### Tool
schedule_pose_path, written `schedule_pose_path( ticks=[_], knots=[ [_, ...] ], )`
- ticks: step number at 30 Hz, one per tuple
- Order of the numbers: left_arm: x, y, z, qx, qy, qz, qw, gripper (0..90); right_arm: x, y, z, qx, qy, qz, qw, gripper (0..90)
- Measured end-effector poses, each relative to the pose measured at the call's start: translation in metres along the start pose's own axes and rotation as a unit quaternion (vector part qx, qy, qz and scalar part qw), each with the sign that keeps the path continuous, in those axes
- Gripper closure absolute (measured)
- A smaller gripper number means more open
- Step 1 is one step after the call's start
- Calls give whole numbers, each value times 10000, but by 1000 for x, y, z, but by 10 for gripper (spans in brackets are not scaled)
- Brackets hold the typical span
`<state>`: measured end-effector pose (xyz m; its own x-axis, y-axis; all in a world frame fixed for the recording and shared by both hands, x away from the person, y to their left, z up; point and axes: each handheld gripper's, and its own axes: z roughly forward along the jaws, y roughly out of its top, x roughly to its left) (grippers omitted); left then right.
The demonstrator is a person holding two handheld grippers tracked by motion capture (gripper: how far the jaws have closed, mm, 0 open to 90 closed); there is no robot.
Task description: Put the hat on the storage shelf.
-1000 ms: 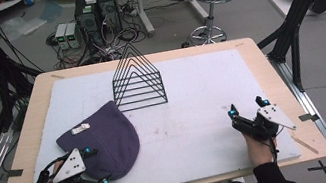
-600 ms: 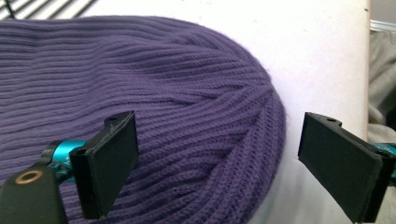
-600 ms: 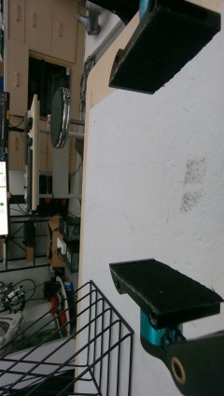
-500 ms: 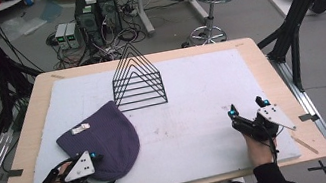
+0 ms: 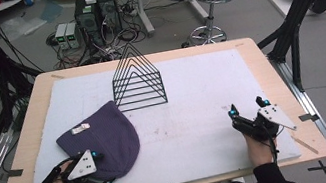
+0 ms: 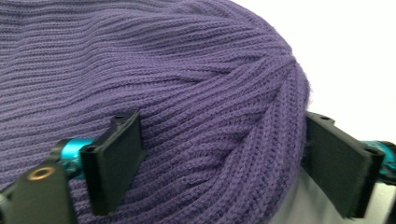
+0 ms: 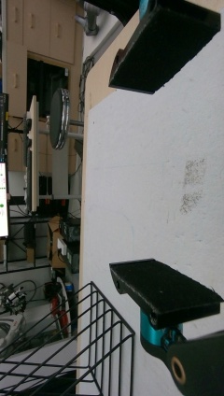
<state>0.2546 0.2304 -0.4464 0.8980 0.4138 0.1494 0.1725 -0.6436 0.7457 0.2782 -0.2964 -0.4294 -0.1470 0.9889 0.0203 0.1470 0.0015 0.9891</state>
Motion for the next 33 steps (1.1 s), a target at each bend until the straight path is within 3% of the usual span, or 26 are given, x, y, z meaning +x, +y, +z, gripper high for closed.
schedule_pose_path(
  ticks=[8,14,18,22,28,33],
  knots=[
    [1,-1,-2,-44,-134,70,9999,371,-2,0,0,-31,-15,34,10000,94],
    [3,-1,-3,-43,31,40,10000,490,-2,0,0,-33,-11,48,10000,94],
    [5,-1,-3,-25,234,33,9997,638,-2,0,0,-19,-11,55,10000,94],
    [5,1,-3,-21,370,-106,9993,715,-2,0,-1,-17,-10,82,10000,94],
    [5,3,-7,-61,407,-367,9985,783,-2,0,0,-20,1,68,10000,94],
    [7,5,-14,-314,396,-561,9971,788,-2,0,0,-11,4,60,10000,95]
  ],
)
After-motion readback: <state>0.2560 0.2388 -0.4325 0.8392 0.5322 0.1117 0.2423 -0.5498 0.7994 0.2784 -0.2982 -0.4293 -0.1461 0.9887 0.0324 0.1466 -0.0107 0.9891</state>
